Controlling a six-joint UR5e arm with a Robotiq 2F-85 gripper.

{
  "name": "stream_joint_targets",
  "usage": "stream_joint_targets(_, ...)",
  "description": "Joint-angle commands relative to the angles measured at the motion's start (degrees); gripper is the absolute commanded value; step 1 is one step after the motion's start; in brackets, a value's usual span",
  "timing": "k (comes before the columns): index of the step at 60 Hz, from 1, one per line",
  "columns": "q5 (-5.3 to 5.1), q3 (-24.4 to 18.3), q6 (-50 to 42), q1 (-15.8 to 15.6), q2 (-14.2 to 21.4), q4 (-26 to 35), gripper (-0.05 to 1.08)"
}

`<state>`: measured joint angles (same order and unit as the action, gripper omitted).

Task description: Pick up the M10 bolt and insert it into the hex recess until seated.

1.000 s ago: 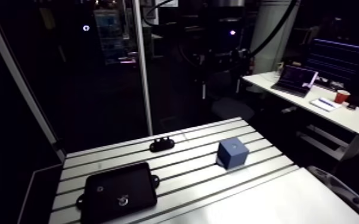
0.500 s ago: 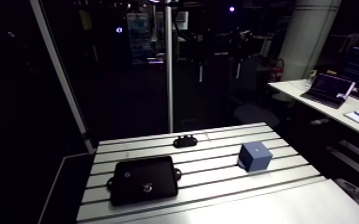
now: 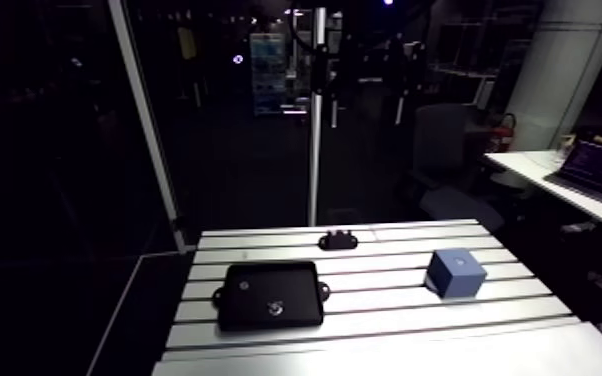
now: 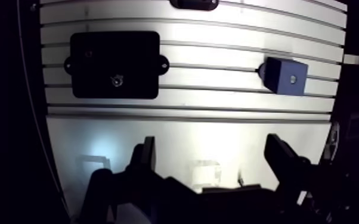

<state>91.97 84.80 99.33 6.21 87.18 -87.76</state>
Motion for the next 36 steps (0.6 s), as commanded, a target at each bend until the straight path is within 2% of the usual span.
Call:
stream_joint_targets(1, 0.43, 1.4, 0.2, -0.2, 0.5, 0.2, 0.0)
stream_joint_targets(16, 0.02, 1.6, 1.5, -0.3, 1.6, 0.5, 0.0)
stream_joint_targets(36, 0.18, 1.0, 1.7, -0.4, 2.2, 0.6, 0.0)
